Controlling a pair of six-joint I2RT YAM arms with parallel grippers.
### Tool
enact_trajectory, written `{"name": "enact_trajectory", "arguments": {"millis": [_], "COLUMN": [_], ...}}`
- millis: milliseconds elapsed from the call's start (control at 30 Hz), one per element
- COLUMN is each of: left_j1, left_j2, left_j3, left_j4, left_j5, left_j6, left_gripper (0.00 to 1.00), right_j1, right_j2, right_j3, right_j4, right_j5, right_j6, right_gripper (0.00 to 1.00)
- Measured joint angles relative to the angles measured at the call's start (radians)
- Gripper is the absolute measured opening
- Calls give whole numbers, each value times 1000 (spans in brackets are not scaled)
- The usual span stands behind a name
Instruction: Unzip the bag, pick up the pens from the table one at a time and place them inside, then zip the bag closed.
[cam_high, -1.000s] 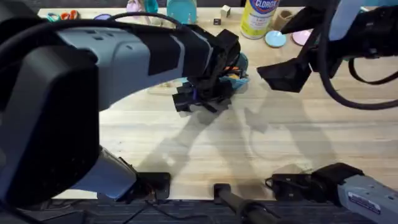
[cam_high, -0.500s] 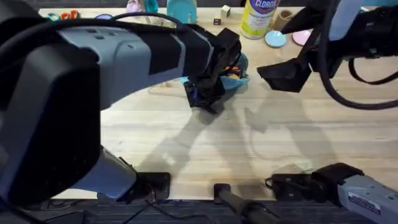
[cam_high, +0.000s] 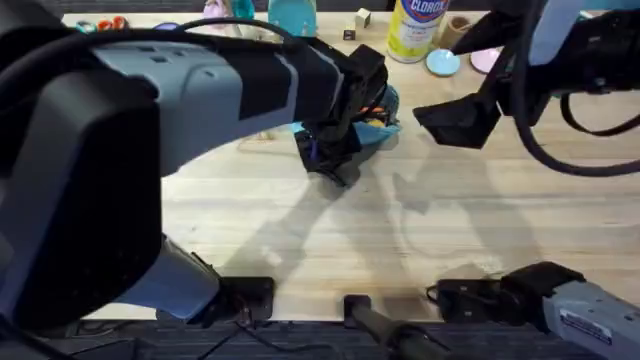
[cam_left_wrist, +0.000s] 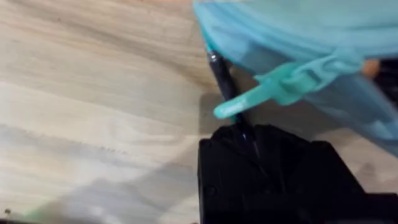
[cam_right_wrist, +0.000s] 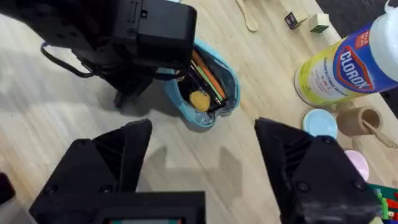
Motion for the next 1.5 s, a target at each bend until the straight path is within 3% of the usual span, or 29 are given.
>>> {"name": "enact_trajectory", "arguments": {"millis": [300,1000,1500], "left_j1": [0,0,0], "left_j2": [-9,-330,-395], "left_j3": [2,1,2], "left_j4": [-68,-70,-67], "left_j5": [10,1,34], "left_j6": [-10,-14,-14], "left_gripper": [44,44,43], "right_j1": [0,0,0], "right_j2": [0,0,0], "right_j3": [0,0,0], "right_j4": [0,0,0], "right_j5": [0,15,15], "right_j6": [0,0,0], "right_gripper": [996,998,998]}}
